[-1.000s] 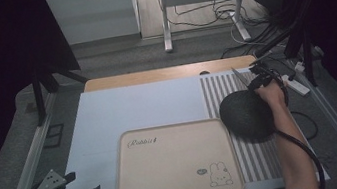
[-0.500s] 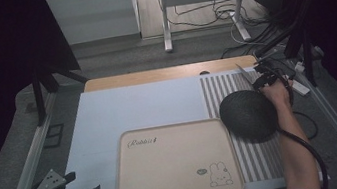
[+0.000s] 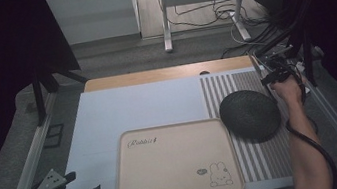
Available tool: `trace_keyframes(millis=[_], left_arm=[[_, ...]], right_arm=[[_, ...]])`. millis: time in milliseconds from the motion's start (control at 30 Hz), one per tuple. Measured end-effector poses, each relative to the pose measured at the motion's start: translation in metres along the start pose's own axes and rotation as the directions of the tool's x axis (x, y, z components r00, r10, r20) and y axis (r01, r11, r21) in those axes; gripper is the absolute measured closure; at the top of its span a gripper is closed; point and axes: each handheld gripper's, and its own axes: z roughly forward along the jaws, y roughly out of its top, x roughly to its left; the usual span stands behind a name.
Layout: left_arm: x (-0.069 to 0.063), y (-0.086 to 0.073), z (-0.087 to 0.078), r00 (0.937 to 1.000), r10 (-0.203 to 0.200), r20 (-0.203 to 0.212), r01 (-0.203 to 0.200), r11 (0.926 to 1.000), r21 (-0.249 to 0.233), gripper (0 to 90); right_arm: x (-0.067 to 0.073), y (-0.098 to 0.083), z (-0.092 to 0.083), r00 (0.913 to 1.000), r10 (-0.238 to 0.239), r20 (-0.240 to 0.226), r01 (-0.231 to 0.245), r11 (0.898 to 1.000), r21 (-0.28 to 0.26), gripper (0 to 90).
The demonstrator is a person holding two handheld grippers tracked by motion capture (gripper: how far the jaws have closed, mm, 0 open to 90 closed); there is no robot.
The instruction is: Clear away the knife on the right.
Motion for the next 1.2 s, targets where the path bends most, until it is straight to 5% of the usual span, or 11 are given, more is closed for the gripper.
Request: trace_keyframes(millis=[133,267,833,1200], left_arm=[[-0.001,0.000,0.000,1.0000,0.004,-0.002,-0.004,1.0000,0.001,1.7],[-0.001,0.000,0.000,1.0000,0.006,-0.002,-0.006,1.0000,0.000,1.7],[0.000,0.001,0.001,1.0000,0.005,0.000,-0.005,1.0000,0.001,1.7],[-0.001,0.001,0.001,1.0000,0.005,0.000,-0.005,1.0000,0.000,1.7]], right_arm=[[0.005,-0.001,-0.009,0.9994,-0.016,-0.032,0.016,1.000,-0.005,80.3],[0.012,-0.002,-0.016,0.9982,-0.060,0.006,0.060,0.998,-0.003,80.4],[0.008,-0.007,-0.043,0.9986,-0.048,-0.024,0.047,0.997,-0.055,80.8],[0.045,-0.018,-0.058,0.9871,-0.122,-0.103,0.118,0.992,-0.049,80.7]])
